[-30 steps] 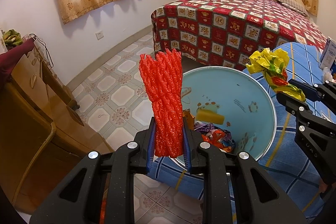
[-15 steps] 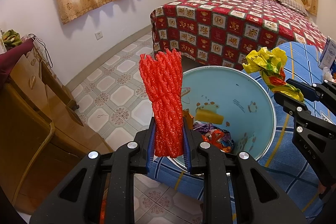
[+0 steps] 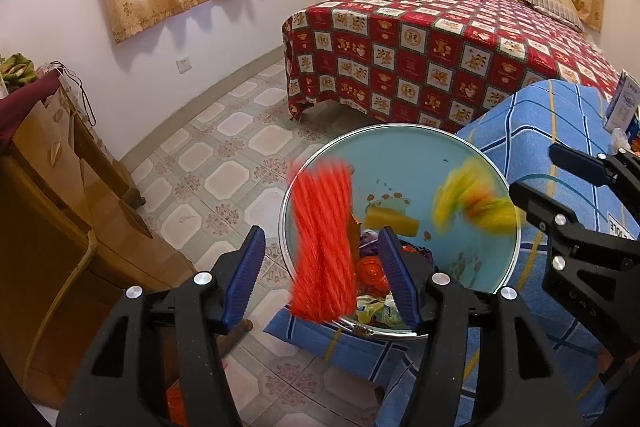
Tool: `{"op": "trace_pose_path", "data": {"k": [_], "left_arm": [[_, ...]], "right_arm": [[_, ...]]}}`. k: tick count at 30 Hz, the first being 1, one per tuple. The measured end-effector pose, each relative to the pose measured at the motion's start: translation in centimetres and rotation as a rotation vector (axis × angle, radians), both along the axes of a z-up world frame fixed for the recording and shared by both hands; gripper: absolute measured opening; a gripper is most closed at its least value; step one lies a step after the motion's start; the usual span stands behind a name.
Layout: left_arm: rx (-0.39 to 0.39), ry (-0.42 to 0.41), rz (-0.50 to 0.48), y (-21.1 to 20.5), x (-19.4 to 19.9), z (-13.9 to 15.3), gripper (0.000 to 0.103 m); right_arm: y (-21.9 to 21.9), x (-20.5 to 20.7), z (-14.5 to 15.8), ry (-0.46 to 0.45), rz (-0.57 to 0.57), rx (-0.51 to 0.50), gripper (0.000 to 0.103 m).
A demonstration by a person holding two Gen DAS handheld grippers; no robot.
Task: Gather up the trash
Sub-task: 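Open both tools over the bin to drop the net and wrapper, then move both open tools back toward the trash on the table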
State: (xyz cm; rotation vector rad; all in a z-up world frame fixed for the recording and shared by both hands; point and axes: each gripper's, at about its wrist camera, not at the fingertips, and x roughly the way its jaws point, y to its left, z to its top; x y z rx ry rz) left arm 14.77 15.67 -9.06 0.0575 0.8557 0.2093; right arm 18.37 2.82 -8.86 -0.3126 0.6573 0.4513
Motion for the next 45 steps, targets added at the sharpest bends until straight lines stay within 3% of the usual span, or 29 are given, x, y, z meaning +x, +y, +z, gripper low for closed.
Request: {"op": "trace_pose_path", "data": {"k": [7, 16, 28, 33, 42, 44, 45], "left_arm": [[-0.014, 0.014, -0.011, -0.3, 0.0, -0.3, 0.065], [-0.003, 0.039, -0.09, -4.4, 0.2, -1.1, 0.074], [0.016, 0.083, -0.265, -18.7, 2.8, -1.7, 0.08], [0.029, 0.092, -0.275, -23.1, 5.3, -2.2, 0.082], [0.04, 0.126, -0.25, -25.3, 8.6, -2.7, 0.082], [0.043, 0.131, -0.251, -25.5, 8.9, -2.8, 0.082], [0.042, 0.138, -0.254, -25.8, 9.1, -2.8, 0.082]], "right_arm": [[-1.7, -0.9, 0.3, -0.004, -0.027, 0.02, 0.066], [-9.3, -4.1, 1.1, -0.008, -0.145, 0.016, 0.073], [-28.6, -6.8, 0.3, 0.0, -0.603, 0.043, 0.075], [-35.1, -4.9, -0.1, -0.018, -0.736, 0.016, 0.075], [-40.7, 1.2, -1.9, 0.068, -0.667, 0.012, 0.074], [-40.6, 2.1, -2.4, 0.109, -0.622, 0.007, 0.069], [-40.8, 2.4, -2.7, 0.14, -0.601, 0.014, 0.045]]}}
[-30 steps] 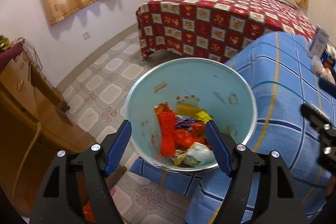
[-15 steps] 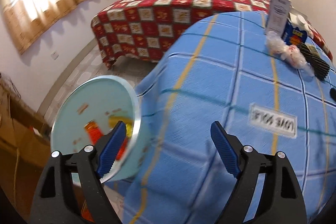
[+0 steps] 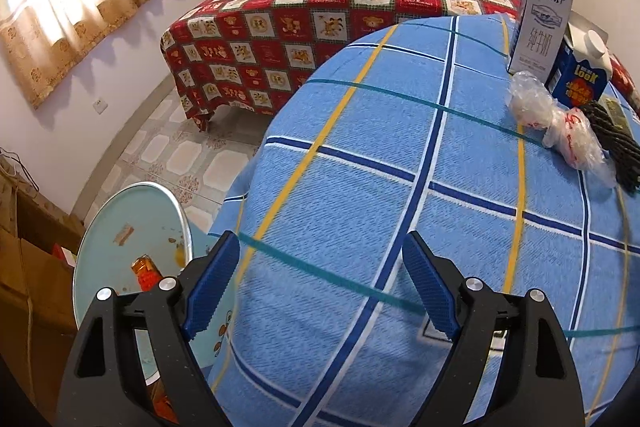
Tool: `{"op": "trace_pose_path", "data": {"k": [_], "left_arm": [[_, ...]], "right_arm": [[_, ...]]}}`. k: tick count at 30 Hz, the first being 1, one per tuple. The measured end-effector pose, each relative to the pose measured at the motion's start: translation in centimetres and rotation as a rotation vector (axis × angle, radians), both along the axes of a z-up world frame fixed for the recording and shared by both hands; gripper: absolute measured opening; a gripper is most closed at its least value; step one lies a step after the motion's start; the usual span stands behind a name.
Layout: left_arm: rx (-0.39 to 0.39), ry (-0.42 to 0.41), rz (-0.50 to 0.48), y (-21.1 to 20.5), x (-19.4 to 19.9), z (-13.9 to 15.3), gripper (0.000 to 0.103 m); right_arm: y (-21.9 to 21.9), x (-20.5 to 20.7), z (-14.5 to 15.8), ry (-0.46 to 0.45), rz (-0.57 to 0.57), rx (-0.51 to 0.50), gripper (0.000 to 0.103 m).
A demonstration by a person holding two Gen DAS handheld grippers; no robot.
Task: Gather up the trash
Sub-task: 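Grasp the black scrubber with the right tool while the left tool grasps the clear plastic bag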
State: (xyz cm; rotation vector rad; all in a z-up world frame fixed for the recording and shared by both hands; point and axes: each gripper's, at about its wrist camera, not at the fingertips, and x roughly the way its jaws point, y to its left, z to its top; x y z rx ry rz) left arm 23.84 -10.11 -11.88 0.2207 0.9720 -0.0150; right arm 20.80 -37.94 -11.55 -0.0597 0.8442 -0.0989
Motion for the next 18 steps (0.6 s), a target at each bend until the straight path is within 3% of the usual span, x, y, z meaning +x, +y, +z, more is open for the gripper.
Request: {"op": "trace_pose_path", "data": {"k": [1, 2, 7, 14, 18], "left_arm": [[-0.001, 0.002, -0.002, -0.1, 0.0, 0.0, 0.082], [-0.001, 0.003, -0.004, -0.3, 0.1, 0.1, 0.082], [-0.015, 0.0, -0.049, -2.7, -0.2, 0.9, 0.082], [-0.035, 0.005, -0.136, -9.0, -0.5, 1.4, 0.082], [-0.048, 0.006, -0.175, -13.2, -0.3, 1.6, 0.082]], "right_arm": [[0.0, 0.1, -0.2, 0.022, 0.013, 0.02, 0.028], [-0.1, 0.0, -0.2, 0.03, 0.024, 0.043, 0.022], [-0.1, -3.1, 1.8, -0.028, 0.004, 0.109, 0.021], [-4.1, -8.0, 3.0, -0.1, -0.236, 0.133, 0.021], [-6.6, -9.8, 2.7, -0.114, -0.307, 0.144, 0.021]]}}
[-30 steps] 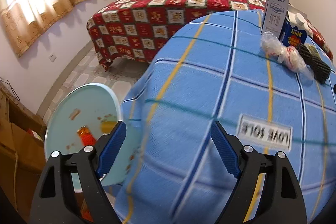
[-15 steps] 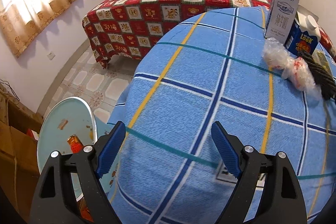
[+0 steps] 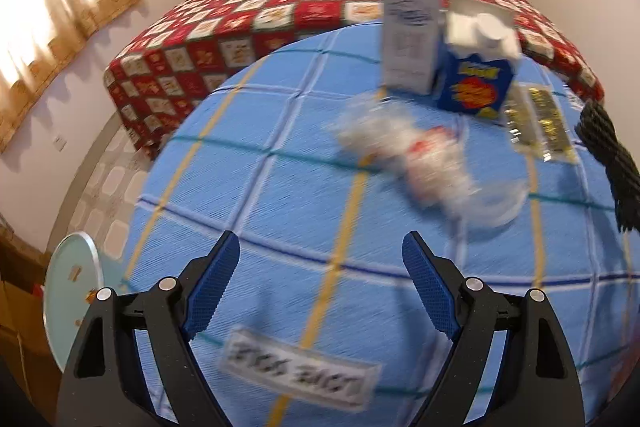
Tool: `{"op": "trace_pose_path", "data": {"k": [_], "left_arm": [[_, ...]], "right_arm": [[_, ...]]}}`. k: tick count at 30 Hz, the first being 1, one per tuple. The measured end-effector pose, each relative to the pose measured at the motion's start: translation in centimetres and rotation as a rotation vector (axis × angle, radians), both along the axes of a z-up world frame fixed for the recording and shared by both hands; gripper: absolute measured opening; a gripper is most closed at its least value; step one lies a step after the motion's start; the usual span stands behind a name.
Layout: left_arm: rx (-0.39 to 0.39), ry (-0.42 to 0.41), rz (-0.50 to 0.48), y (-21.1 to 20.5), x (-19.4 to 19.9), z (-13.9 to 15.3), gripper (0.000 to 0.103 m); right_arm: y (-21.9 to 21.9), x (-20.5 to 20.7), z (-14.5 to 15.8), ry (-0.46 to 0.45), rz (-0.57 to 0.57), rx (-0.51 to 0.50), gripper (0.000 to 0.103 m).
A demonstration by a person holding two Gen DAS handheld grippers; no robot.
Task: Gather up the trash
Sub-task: 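Grasp the black scrubber with the right tool while the left tool grasps the clear plastic bag, then carry the clear plastic bag and black scrubber in both tools over the bin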
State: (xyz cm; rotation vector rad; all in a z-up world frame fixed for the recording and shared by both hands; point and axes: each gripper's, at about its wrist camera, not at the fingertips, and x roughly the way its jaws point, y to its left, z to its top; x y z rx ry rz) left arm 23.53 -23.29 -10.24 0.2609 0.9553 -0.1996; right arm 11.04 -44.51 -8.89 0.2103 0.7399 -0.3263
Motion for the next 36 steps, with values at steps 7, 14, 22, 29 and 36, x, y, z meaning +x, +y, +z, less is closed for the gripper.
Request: {"op": "trace_pose_path", "data": {"k": [7, 14, 22, 29, 36], "left_arm": [[-0.01, 0.006, -0.025, -4.9, 1.4, -0.1, 0.082], [-0.04, 0.113, -0.032, -5.7, 3.3, -3.0, 0.039], [-0.077, 0.072, -0.099, -1.8, 0.9, -0.7, 0.034], [-0.023, 0.019, -0.077, 3.4, -1.5, 0.3, 0.034], [-0.034, 0.014, -0.066, 7.2, -3.1, 0.6, 0.034]], "right_arm": [[-2.4, -1.4, -0.3, -0.014, -0.003, 0.023, 0.021], [-1.3, -1.2, -0.6, -0.009, 0.029, 0.035, 0.021], [1.5, -0.7, -0.1, -0.019, 0.072, 0.026, 0.021], [5.7, 0.6, -0.1, -0.009, 0.135, -0.005, 0.021], [9.8, 1.9, -0.4, -0.003, 0.182, -0.023, 0.021]]}}
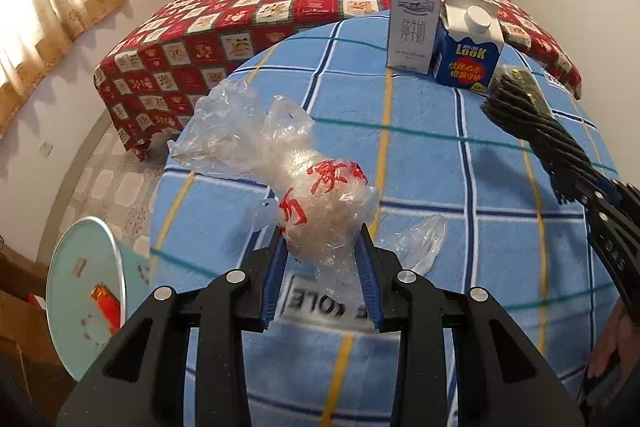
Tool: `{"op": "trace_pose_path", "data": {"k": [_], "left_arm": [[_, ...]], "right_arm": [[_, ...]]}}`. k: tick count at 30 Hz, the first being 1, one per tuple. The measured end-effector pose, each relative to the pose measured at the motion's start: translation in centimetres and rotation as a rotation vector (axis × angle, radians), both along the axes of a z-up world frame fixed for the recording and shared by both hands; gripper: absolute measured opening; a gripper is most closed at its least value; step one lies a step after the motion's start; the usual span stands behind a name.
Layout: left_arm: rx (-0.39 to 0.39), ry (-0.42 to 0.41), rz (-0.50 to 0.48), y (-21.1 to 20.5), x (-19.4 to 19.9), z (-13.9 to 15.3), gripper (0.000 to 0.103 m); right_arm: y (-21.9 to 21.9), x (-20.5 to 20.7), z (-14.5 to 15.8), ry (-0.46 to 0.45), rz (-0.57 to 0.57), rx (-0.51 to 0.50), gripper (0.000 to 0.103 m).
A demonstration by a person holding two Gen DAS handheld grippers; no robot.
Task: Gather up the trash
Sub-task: 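Carry the clear plastic bag and black scrubber in both tools over the bin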
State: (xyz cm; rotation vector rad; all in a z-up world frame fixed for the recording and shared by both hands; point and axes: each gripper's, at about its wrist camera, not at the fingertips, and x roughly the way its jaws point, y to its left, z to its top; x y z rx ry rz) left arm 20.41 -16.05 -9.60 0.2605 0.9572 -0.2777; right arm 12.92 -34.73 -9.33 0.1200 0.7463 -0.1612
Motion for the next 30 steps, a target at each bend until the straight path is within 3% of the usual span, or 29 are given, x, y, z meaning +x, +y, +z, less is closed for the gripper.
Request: {"op": "trace_pose_path", "data": {"k": [30], "left_arm": [[-0.033, -0.046, 0.052, 8.7, -4.8, 0.9, 0.034]], "right_arm": [[10.5, 0.7, 1.2, -0.025, 0.14, -0.046, 0.021]]}}
